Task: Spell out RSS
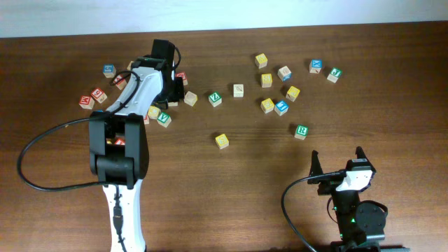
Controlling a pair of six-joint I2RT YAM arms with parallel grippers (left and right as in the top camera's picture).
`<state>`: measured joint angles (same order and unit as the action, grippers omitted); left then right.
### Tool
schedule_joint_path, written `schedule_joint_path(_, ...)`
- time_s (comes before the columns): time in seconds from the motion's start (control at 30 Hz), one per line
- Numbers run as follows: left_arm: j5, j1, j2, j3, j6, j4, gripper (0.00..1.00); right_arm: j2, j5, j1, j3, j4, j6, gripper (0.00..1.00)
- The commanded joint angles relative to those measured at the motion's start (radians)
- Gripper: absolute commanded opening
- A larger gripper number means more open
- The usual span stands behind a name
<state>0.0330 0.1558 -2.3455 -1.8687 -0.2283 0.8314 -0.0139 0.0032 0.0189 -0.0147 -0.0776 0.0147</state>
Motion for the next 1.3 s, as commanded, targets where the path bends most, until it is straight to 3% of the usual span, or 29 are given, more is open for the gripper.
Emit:
schedule_joint_path(0.0,-0.011,-0.002,-0.01,-0.016,-0.002,0.015,0.21,0.008,0.008,-0.007,0.009,-0.002,-0.003,0.98)
schedule_joint_path(0.23,-0.012,-0.002,0.011,-0.031,-0.002,0.056,0.21,0.008,0.008,-0.007,0.009,-0.002,-0.003,0.98)
schedule_joint_path(0.47,-0.018,-0.002,0.14,-0.034,-0.034,0.115,0.21,0.008,0.008,-0.007,0.009,-0.002,-0.003,0.98)
schedule_joint_path(0.63,-0.146,-0.002,0.277,-0.034,-0.048,0.209,0.21,0.008,0.008,-0.007,0.009,-0.002,-0.003,0.98)
schedule_joint_path(0.8,-0.303,0.002,0.365,-0.034,-0.048,0.358,0.22,0.008,0.008,-0.007,0.009,-0.002,-0.003,0.98)
schedule_joint_path(1.0,-0.299,0.045,0.369,-0.01,-0.031,0.582,0.22,0.008,0.008,-0.007,0.009,-0.002,-0.003,0.98)
schedule_joint_path(1.27,-0.298,0.131,0.369,0.18,-0.025,0.556,0.22,0.008,0.008,-0.007,0.009,-0.002,-0.003,0.98)
